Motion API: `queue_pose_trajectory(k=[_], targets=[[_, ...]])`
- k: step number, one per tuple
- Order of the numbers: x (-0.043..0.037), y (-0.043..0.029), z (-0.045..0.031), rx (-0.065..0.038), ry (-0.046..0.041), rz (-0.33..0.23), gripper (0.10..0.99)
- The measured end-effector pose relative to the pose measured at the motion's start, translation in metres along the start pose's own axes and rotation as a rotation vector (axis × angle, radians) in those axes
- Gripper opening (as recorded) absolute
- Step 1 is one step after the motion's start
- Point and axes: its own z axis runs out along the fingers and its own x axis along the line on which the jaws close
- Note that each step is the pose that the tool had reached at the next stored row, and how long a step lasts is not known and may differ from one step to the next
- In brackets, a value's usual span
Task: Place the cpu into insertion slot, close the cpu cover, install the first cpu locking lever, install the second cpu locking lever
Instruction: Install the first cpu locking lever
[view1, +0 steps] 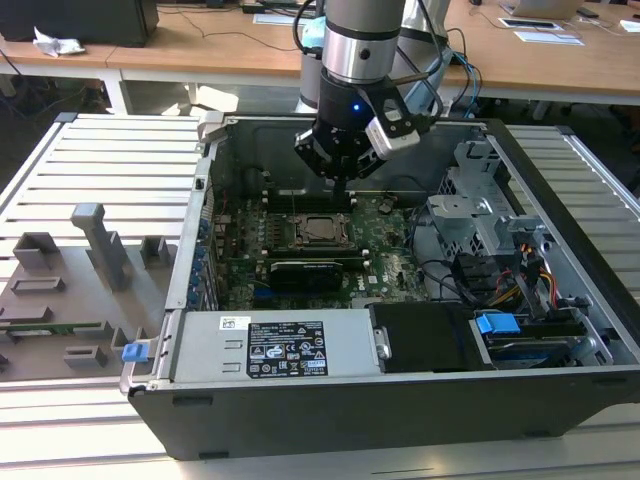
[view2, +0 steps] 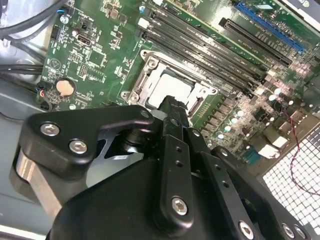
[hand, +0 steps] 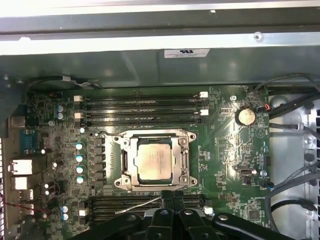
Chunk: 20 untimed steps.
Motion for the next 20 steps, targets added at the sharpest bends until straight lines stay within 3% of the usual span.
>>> queue_pose_trajectory(k=[8,20], targets=[[0.0328,-0.0012,0.0002,0.000,0.0000,0.000,0.106],[0.0657,-0.0023,0.0005,0.000,0.0000,0.000,0.106]])
